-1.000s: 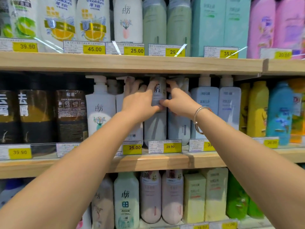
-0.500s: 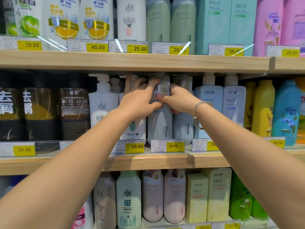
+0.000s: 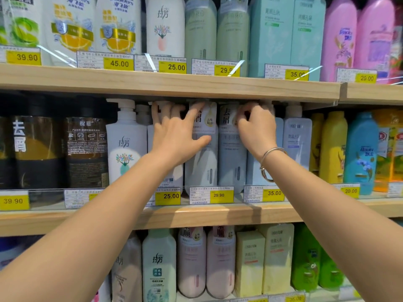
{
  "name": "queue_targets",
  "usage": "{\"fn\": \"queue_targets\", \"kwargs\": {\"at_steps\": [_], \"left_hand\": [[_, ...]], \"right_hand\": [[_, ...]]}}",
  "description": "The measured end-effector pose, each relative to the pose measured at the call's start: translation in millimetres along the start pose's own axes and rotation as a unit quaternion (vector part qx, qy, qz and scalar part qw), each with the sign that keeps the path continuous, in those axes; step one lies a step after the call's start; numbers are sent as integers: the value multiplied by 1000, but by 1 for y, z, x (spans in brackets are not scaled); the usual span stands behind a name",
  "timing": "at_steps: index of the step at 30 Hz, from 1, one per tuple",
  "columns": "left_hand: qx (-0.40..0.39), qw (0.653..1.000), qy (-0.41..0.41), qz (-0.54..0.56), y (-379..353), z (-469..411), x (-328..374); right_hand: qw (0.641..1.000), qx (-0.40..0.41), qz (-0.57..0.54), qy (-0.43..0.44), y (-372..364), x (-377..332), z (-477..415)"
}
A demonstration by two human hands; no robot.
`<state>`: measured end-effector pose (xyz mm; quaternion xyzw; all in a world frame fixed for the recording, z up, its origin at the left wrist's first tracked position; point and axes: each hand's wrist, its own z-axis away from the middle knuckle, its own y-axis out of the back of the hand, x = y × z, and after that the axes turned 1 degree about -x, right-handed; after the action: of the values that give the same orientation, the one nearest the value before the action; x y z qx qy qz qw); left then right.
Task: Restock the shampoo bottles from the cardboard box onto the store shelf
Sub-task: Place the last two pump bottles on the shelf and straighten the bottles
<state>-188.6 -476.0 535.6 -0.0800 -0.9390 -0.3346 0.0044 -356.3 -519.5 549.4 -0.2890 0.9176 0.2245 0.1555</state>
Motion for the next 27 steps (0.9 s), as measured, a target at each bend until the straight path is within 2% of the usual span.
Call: {"fn": "queue_targets", "kwargs": {"at_steps": [2,5,7,10,16,19,23,27], "left_hand": [[53,998,-18,-15,-4,3,10],[112,983,-126,-76,-18,4,26],[81,979,-154,-103,-24,3,33],[45,983,-136,-117,-29,2,34],[16,985,-107,-132,-28,1,31],[18,986,-110,-126,-30,0,31],[14,989,-110,-103,-31,0,27],[1,987,-124,-106,-33,0,24]], "right_hand": [[994,-38,102,-7,-1,8,-5],[972,-88,213,53,-5,8,-11],[960,-110,248,71,-6,3,-14],[950,-120,273,87,-6,-3,-14],[967,-143,182,103,3,0,-16],[971,-201,102,78,11,4,-16],[958,-286,-10,29,20,9,-23],[968,-244,-21,50,30,7,-26]]}}
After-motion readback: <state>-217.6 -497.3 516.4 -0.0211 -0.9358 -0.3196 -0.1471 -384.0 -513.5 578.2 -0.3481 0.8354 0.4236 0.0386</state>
